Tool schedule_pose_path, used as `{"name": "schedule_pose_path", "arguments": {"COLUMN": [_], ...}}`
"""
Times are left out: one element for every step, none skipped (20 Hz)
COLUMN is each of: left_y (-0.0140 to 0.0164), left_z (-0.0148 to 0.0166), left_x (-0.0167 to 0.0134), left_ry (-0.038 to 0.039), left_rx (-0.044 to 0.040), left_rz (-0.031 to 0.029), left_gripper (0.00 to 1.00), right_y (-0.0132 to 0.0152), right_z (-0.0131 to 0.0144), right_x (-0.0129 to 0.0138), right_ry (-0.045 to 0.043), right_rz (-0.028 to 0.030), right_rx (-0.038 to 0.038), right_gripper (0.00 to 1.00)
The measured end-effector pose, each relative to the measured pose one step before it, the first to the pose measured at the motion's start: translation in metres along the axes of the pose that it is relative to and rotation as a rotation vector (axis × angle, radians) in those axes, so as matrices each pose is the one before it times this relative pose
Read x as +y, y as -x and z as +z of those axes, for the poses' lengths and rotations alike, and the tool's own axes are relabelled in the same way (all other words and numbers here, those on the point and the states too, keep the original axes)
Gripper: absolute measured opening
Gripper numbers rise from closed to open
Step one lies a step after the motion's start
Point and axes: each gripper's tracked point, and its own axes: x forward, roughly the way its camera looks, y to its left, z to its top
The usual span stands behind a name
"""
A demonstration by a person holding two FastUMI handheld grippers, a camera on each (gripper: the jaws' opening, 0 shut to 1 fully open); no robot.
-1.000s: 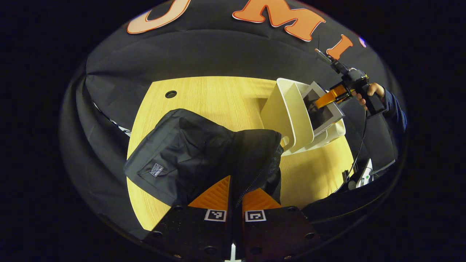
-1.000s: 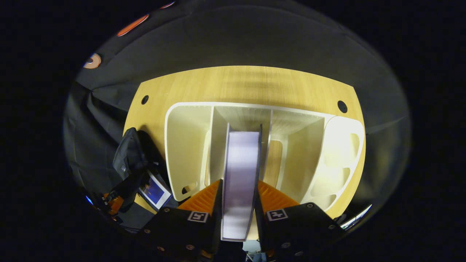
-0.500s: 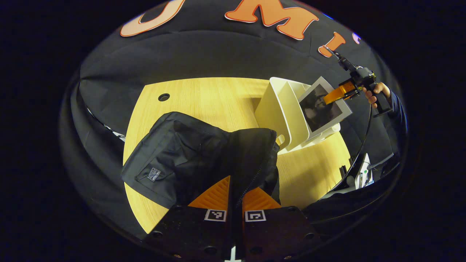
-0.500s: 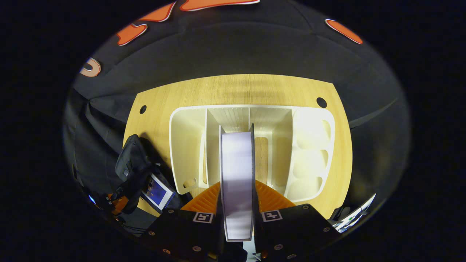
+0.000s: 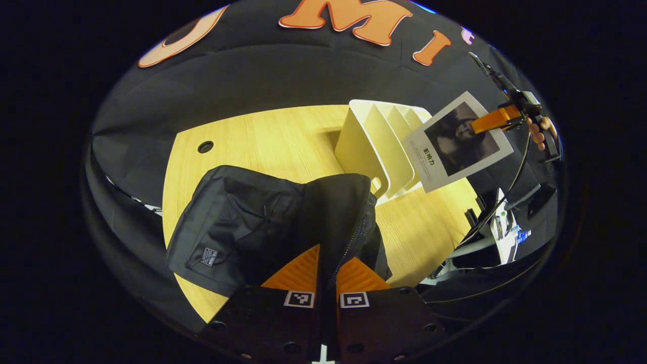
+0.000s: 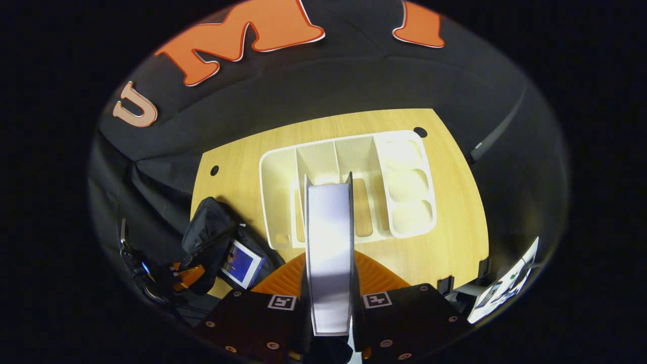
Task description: Open the schoolbag, grab two books from the bookshelf and put them into the schoolbag.
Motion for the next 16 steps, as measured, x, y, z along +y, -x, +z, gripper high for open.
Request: {"name": "schedule_pose_path", "arguments": {"left_y": [-0.00021,0.0005,0.00012,-0.00118,0.00023,-0.00095,0.0008,0.00107,0.00067,0.00101,0.00047,0.00074,0.00034,0.00166,0.00179,0.00195], "left_z": [0.00147,-0.00013,0.0012,-0.00053,0.00042,-0.00025,0.00036,0.00104,0.00039,0.00118,0.00167,0.00061,0.00115,-0.00008,0.002,0.00211], "left_x": [-0.00087,-0.00094,-0.00022,-0.00041,0.0006,-0.00016,0.00038,0.00161,0.00039,0.00096,0.00038,0.00067,0.00009,0.00006,0.00048,0.00074], "left_ry": [-0.02122,-0.01977,-0.01857,-0.01461,-0.01395,-0.0121,-0.01154,-0.00966,-0.00944,-0.01041,-0.01059,-0.00844,-0.00462,-0.00157,-0.00247,-0.0027], "left_rx": [0.00064,0.00433,0.003,0.00325,0.00187,0.00232,0.00289,0.00057,0.00125,-0.00129,-0.00081,-0.00083,0.00068,0.00099,-0.00118,-0.00207], "left_rz": [-0.00631,-0.00822,-0.00553,-0.00614,-0.00515,-0.00551,-0.00295,0.00047,-0.00047,-0.00063,-0.00269,0.00015,-0.00168,0.00156,0.00391,0.00473], "left_gripper": [0.05,0.05,0.05,0.05,0.05,0.05,0.05,0.05,0.05,0.05,0.05,0.05,0.05,0.05,0.05,0.05], "right_y": [0.00556,0.00442,0.00481,0.00325,0.00121,0.00187,0.00165,0.00092,0.00041,-0.00016,0.00036,-0.00214,-0.00334,-0.00373,-0.00452,-0.00501], "right_z": [-0.01061,-0.00991,-0.01243,-0.01008,-0.01126,-0.01192,-0.01079,-0.01028,-0.01014,-0.00872,-0.00645,-0.00755,-0.00787,-0.00713,-0.00728,-0.00778], "right_x": [0.00274,0.00168,-0.0008,-0.00118,-0.00078,0.00058,0.0017,0.00238,0.00127,0.00138,0.00193,0.00254,0.00376,0.00466,0.00654,0.00652], "right_ry": [-0.02912,-0.02698,-0.02448,-0.02137,-0.02544,-0.02482,-0.02781,-0.02724,-0.02589,-0.0221,-0.02307,-0.01747,-0.01581,-0.00607,-0.00814,-0.00771], "right_rz": [0.01521,0.00991,0.0042,0.0,0.00068,0.00615,0.0121,0.0136,0.01421,0.01361,0.00987,0.00923,0.00778,0.01414,0.01971,0.02413], "right_rx": [-0.00628,-0.00564,-0.00595,-0.00599,-0.00619,-0.00243,-0.00255,-0.00064,-0.00307,-0.00314,-0.00392,-0.00069,-0.00093,0.00112,0.00117,0.00689], "right_gripper": [0.33,0.33,0.33,0.33,0.33,0.33,0.33,0.33,0.33,0.33,0.33,0.33,0.33,0.33,0.33,0.33]}}
